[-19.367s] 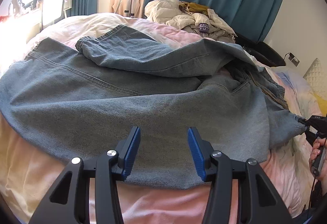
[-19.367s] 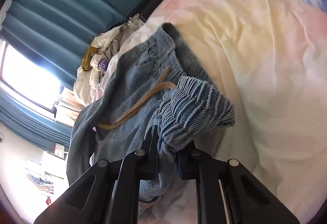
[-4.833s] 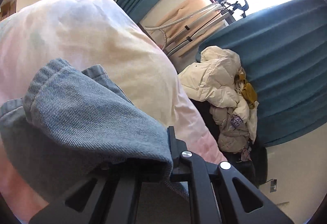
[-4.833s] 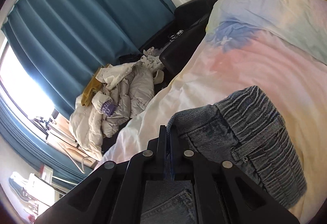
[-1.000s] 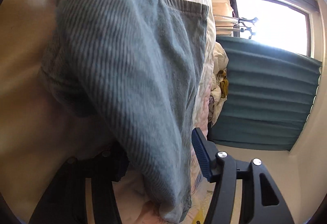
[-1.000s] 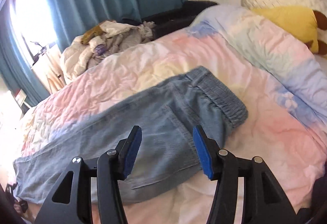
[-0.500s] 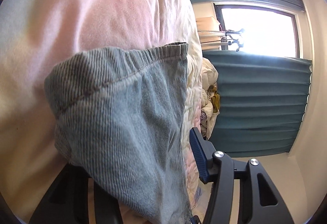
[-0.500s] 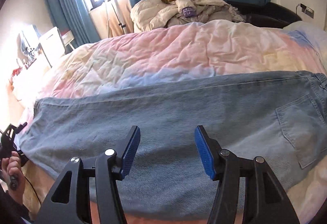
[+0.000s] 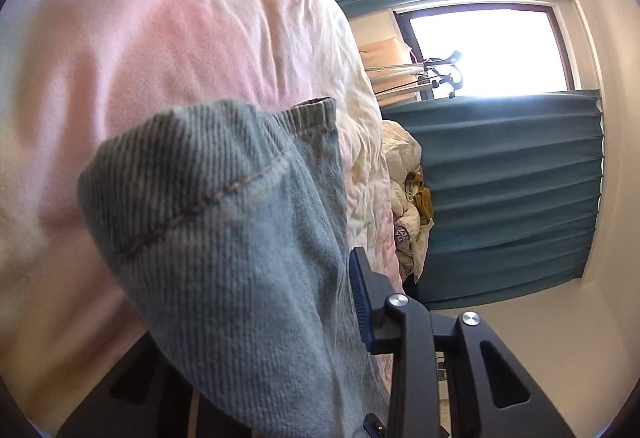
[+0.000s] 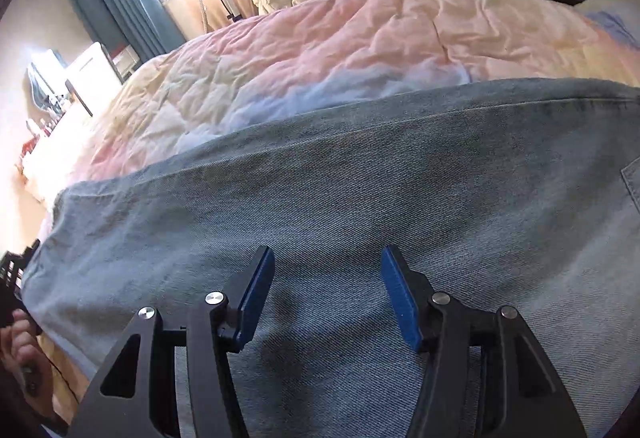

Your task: Fold clothes

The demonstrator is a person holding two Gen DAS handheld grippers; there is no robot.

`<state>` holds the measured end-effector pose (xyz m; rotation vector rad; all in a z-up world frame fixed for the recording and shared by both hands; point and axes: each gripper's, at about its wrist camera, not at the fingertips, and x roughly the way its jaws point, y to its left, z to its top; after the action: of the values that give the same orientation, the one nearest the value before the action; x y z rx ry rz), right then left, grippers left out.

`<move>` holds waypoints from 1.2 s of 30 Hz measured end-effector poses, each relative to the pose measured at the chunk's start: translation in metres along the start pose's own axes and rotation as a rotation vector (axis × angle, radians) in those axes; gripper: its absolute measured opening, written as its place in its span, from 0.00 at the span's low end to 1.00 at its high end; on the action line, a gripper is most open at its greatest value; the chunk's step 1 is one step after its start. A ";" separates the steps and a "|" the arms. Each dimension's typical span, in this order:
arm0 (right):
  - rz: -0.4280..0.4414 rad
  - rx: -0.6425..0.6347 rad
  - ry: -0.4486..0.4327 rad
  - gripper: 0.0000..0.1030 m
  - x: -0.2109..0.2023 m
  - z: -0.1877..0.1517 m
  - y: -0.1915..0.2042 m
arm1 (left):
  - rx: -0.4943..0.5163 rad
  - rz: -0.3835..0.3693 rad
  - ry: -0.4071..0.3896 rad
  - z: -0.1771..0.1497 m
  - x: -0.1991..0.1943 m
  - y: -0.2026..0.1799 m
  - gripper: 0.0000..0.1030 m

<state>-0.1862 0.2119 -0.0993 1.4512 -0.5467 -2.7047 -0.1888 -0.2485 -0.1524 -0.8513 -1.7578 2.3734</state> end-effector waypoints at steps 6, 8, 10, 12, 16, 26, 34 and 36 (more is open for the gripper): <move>0.052 0.090 0.001 0.54 -0.015 0.002 -0.016 | 0.218 0.079 0.001 -0.013 -0.010 -0.052 0.10; 0.059 0.105 -0.010 0.54 -0.023 0.004 -0.021 | 0.302 0.113 0.000 -0.021 -0.014 -0.076 0.10; 0.057 0.118 -0.024 0.55 -0.029 0.007 -0.026 | 0.368 0.132 -0.001 -0.034 -0.016 -0.100 0.10; 0.053 0.131 -0.034 0.55 -0.035 0.010 -0.030 | 0.429 0.147 -0.005 -0.049 -0.016 -0.126 0.10; 0.044 0.161 -0.066 0.55 -0.048 0.014 -0.046 | 0.534 0.152 -0.018 -0.082 -0.023 -0.173 0.10; 0.125 0.282 -0.074 0.58 -0.068 0.020 -0.091 | 0.651 0.073 -0.057 -0.163 -0.024 -0.271 0.10; 0.168 0.366 -0.127 0.59 -0.092 0.024 -0.123 | 0.714 0.058 -0.020 -0.230 -0.006 -0.301 0.10; 0.171 0.394 -0.149 0.59 -0.100 0.025 -0.135 | 0.732 0.057 0.000 -0.247 0.001 -0.303 0.10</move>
<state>-0.1306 0.3639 -0.0486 1.1984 -1.2101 -2.6839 -0.1543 0.0695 0.0726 -0.7711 -0.7341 2.7222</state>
